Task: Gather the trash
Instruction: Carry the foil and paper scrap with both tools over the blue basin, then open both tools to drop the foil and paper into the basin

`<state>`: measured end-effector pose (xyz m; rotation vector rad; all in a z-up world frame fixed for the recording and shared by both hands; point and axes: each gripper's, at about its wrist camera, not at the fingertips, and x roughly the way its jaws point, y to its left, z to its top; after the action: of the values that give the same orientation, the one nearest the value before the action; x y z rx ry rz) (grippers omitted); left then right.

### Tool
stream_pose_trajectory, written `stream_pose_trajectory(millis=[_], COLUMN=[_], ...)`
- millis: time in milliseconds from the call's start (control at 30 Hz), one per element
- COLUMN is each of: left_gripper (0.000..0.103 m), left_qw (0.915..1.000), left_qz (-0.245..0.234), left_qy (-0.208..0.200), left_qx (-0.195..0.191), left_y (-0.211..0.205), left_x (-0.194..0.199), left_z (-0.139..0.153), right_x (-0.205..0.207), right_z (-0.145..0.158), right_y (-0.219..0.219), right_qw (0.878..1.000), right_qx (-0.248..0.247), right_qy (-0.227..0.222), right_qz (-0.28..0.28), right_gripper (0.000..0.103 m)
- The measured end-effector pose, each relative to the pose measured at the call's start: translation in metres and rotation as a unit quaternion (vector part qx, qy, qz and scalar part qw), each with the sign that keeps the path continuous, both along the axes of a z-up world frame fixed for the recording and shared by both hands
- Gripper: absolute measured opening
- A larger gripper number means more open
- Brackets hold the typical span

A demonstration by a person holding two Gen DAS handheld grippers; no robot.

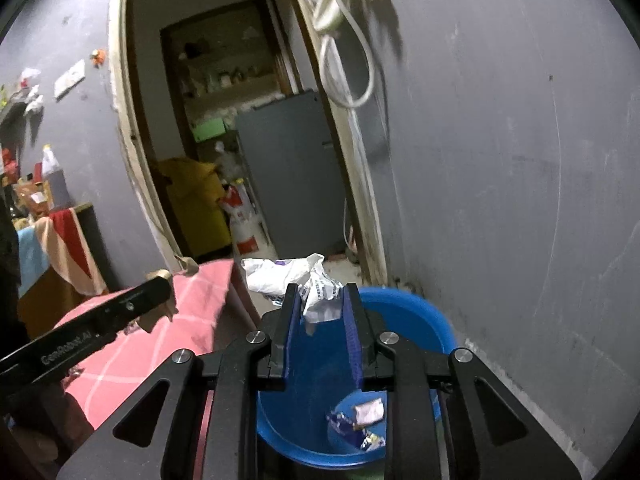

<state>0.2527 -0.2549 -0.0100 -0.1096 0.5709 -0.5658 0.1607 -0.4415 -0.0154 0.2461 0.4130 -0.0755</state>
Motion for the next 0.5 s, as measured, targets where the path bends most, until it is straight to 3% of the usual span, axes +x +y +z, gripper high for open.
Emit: stream_pose_trajectory(millis=[367, 500], left_gripper=[0.019, 0.025], left_qw=[0.9943, 0.9927], left_qz=[-0.012, -0.01], left_qy=[0.103, 0.117], left_qx=[0.025, 0.026], left_y=[-0.017, -0.017], left_x=[0.036, 0.041], left_z=[-0.047, -0.053], right_x=[0.021, 0.024], right_z=[-0.028, -0.032], right_y=[-0.009, -0.011], right_qw=[0.998, 0.997], right_qx=[0.014, 0.02], right_qy=[0.062, 0.072], right_qz=[-0.01, -0.011], right_gripper=[0.021, 0.029])
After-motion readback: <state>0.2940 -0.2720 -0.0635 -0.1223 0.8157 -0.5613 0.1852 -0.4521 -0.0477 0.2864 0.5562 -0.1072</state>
